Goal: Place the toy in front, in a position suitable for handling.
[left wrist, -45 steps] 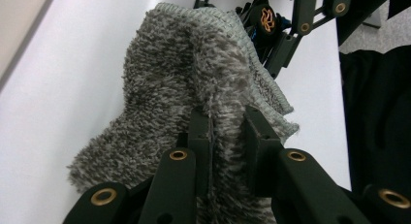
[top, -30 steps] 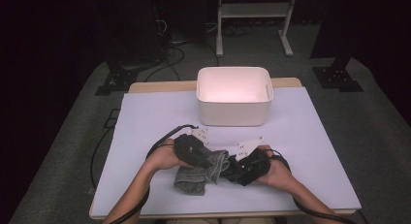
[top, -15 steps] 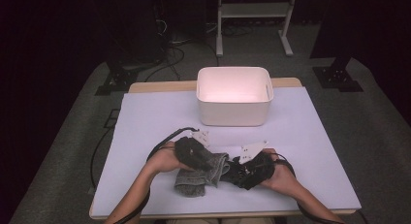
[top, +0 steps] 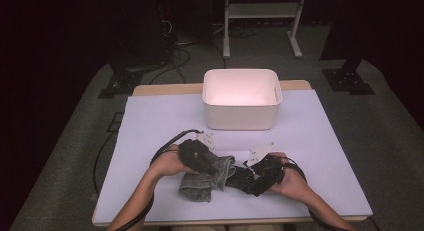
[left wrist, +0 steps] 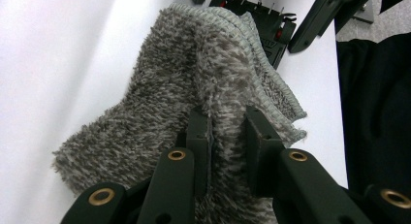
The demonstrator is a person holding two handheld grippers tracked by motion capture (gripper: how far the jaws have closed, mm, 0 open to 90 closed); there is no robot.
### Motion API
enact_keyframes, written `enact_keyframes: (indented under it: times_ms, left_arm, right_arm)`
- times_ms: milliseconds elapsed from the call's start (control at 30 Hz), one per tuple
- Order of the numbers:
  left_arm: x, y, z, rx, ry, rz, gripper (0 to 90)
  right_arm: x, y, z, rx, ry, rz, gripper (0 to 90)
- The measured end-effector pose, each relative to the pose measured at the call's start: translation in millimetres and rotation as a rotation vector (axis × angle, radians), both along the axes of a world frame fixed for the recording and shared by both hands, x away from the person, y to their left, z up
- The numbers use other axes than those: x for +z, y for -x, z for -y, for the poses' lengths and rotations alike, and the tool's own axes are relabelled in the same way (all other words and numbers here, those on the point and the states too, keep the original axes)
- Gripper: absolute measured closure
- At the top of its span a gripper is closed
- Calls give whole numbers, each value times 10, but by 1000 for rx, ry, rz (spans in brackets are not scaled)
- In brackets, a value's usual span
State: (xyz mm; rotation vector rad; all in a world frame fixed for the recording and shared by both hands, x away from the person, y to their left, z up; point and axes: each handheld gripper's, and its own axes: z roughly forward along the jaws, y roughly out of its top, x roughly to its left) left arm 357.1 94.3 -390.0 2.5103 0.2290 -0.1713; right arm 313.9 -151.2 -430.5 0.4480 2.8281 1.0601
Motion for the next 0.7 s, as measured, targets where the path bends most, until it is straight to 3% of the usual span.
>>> enact_keyframes:
  times_ms: [200,267,333,400,533,633,700]
  left_arm:
    - [38,-12,-57,6,10,11,752]
    - [39,-8,-90,19,11,10,752]
    - [45,-9,-140,27,15,11,752]
    - [53,-5,-193,43,24,7,752]
    - [68,2,-235,42,26,4,752]
    - [36,16,-212,4,94,-43,752]
    - [-33,16,-155,0,54,-42,752]
  right_arm:
    - [-108,-125,-180,34,4,-63,168]
    - [-151,-172,-232,58,-2,-109,237]
    - [-164,-197,-253,76,5,-129,241]
    - [-152,-229,-257,106,4,-127,243]
    - [-107,-220,-323,204,48,-40,243]
    - [-89,-212,-392,252,52,-12,243]
    - [-103,-219,-430,272,50,-20,242]
